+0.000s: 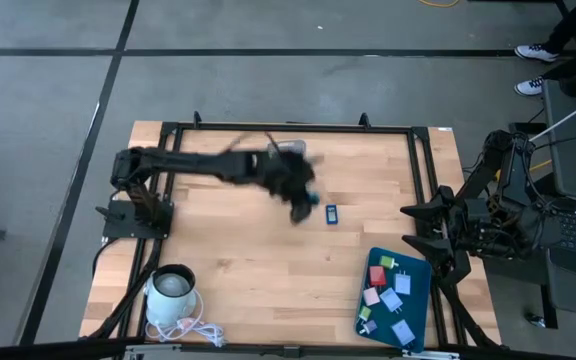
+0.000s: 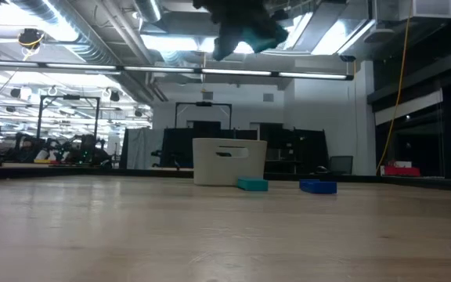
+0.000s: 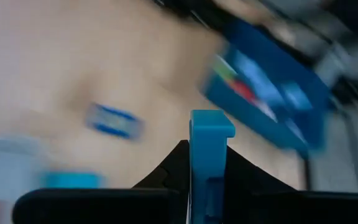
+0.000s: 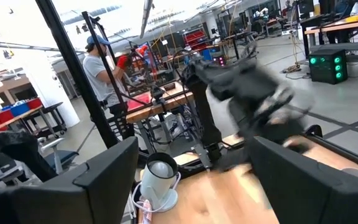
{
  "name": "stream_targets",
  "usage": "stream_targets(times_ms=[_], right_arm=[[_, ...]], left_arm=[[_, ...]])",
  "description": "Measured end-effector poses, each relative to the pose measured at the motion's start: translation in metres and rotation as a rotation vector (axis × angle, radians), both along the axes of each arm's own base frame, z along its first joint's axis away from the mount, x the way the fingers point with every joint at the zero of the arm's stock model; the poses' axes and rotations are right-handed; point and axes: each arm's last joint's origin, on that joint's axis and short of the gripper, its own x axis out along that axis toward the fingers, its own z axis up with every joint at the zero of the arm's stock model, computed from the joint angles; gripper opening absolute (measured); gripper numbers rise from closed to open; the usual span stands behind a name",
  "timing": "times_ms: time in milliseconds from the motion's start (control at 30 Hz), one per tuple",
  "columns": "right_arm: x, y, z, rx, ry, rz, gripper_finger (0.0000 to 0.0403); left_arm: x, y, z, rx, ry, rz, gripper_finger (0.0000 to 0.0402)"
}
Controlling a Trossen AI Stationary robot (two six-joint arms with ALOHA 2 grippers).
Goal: Pick & Place Office items
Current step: Put the bottom light blue digital clock into the gray bin
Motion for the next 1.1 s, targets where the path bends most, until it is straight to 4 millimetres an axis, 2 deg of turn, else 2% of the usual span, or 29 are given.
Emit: stream_targets(times_ms=[67,233,367,467,633,867,1100], right_arm=[[0.0,0.0,0.0,-0.001,0.001,0.0,0.0315],[0.0,0.0,-0.001,-0.002,0.002,0.0,0.0315],[0.0,0.0,-0.001,0.002,0.002,0.0,0.0315],[0.0,0.0,-0.001,0.015,0.0,0.001,0.0315],[0.0,0.0,-0.001,0.016,0.0,0.001,0.0315],[0.0,-0.001,-0.001,0.028,0.0,-0.023,0.0315],[0.0,-0.001,-0.001,0.051,-0.003,-0.022,0.0315]], left_arm=[[-0.003,0.026,0.013,0.046,-0.039,0.109,0.0041],[-0.016,0.096,0.023,0.084,-0.069,0.323,0.0041],[-0.025,0.145,0.011,0.05,-0.046,0.46,0.0041],[-0.027,0.17,-0.003,0.019,-0.013,0.51,0.0041],[-0.018,0.183,-0.034,-0.027,0.055,0.498,0.0041],[-0.004,0.182,-0.081,0.014,0.221,0.485,0.0042],[0.001,0.18,-0.103,0.063,0.305,0.467,0.0043]])
